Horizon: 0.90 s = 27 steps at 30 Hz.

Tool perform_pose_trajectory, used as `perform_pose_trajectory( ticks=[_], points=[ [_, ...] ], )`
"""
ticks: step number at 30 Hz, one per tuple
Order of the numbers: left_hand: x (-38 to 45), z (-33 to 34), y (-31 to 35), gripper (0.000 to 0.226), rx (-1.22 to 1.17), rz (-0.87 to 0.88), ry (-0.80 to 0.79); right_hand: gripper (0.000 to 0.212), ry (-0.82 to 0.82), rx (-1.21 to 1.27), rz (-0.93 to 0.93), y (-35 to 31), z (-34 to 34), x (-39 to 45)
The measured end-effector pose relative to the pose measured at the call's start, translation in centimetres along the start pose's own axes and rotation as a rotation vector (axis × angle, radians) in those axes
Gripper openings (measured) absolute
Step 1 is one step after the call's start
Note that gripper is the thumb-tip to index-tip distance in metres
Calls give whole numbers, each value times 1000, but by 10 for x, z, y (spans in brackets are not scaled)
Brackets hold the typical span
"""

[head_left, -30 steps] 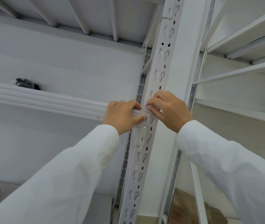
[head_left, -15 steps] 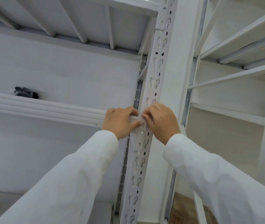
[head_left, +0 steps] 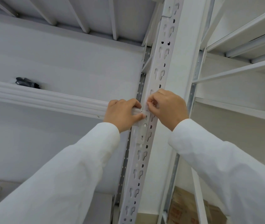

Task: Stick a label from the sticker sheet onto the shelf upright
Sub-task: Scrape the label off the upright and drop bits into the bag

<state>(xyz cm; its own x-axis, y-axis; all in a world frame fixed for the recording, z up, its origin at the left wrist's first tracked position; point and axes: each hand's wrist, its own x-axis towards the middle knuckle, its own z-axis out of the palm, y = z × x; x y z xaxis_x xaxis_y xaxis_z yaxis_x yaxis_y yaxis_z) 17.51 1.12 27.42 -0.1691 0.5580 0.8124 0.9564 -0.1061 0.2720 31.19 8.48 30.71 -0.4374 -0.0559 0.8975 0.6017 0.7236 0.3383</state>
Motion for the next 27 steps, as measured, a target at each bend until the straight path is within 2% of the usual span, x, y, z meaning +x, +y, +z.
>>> perform_pose_trajectory(
  ticks=[6,12,14,18,20,22,24,25,27],
  points=[
    [0,-1,1,35,-1,-20,-11,31,-42,-176,-138,-4,-1,10],
    [1,1,-1,35,9,-5,-4,25,-3,-199,-168,-1,7,-5],
    [1,2,-2,35,9,4,-2,21,-2,-96,-149,5,9,-18],
    [2,0,-1,35,37,10,-2,11,-4,163,44,13,3,-33],
    [-4,1,-2,36,54,59,12,8,-2,248,72,10,1,-34],
    [-22,2,-11,36,-44,152,91,8,9,333,40,-2,-2,-34],
    [-58,1,-32,33,-214,155,151,4,9,426,-32,-26,-4,-33],
    [-81,1,-49,31,-250,119,133,2,-9,475,-73,-42,-4,-33],
    [-128,4,-91,33,-200,21,-5,3,-82,571,-173,-80,3,-36]
  ],
)
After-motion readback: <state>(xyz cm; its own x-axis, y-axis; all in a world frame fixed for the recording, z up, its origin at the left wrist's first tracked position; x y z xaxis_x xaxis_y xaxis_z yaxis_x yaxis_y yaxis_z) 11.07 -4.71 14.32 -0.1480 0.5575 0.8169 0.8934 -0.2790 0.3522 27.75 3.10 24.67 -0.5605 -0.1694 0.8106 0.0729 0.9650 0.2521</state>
